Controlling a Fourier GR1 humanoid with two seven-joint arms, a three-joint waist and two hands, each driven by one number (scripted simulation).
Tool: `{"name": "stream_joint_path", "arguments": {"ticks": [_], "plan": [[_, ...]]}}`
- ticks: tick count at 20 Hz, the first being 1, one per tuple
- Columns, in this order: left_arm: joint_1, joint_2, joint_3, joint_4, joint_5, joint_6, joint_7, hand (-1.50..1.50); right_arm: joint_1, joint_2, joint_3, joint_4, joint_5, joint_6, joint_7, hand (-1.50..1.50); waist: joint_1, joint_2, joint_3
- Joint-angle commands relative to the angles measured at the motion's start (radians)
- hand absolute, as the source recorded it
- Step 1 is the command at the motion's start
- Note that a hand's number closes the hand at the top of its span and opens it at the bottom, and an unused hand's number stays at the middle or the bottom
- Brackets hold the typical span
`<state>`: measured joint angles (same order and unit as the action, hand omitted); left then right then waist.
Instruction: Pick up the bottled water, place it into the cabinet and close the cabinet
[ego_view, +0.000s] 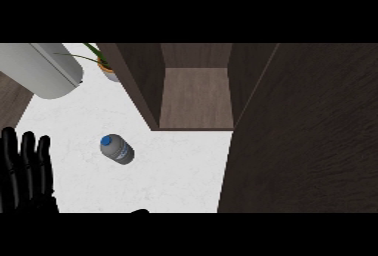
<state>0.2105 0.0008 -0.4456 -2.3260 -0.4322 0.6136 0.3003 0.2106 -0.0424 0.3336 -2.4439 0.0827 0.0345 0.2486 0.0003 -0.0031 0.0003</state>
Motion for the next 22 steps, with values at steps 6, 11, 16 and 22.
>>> {"name": "stream_joint_path", "arguments": {"ticks": [6,11,16,22], "plan": [[0.033,0.012,-0.042,-0.027,-0.084,0.03,0.113,-1.5,-0.062,0.041,0.209,-0.048,0.174,-0.132,0.127,-1.5,0.0,0.001,-0.001],[-0.051,0.028,0.059,0.094,-0.028,0.009,0.102,-1.5,-0.078,0.007,0.14,-0.111,0.125,-0.098,0.206,-1.5,-0.007,0.002,-0.001],[0.035,0.055,0.078,0.116,0.067,0.017,0.015,-1.5,-0.1,0.015,0.194,-0.084,0.172,-0.136,0.201,-1.5,-0.001,0.001,-0.001],[-0.002,0.055,0.213,0.297,0.244,0.002,-0.132,-1.5,-0.065,-0.016,0.194,-0.047,0.151,-0.147,0.125,-1.5,-0.005,0.002,-0.002]]}}
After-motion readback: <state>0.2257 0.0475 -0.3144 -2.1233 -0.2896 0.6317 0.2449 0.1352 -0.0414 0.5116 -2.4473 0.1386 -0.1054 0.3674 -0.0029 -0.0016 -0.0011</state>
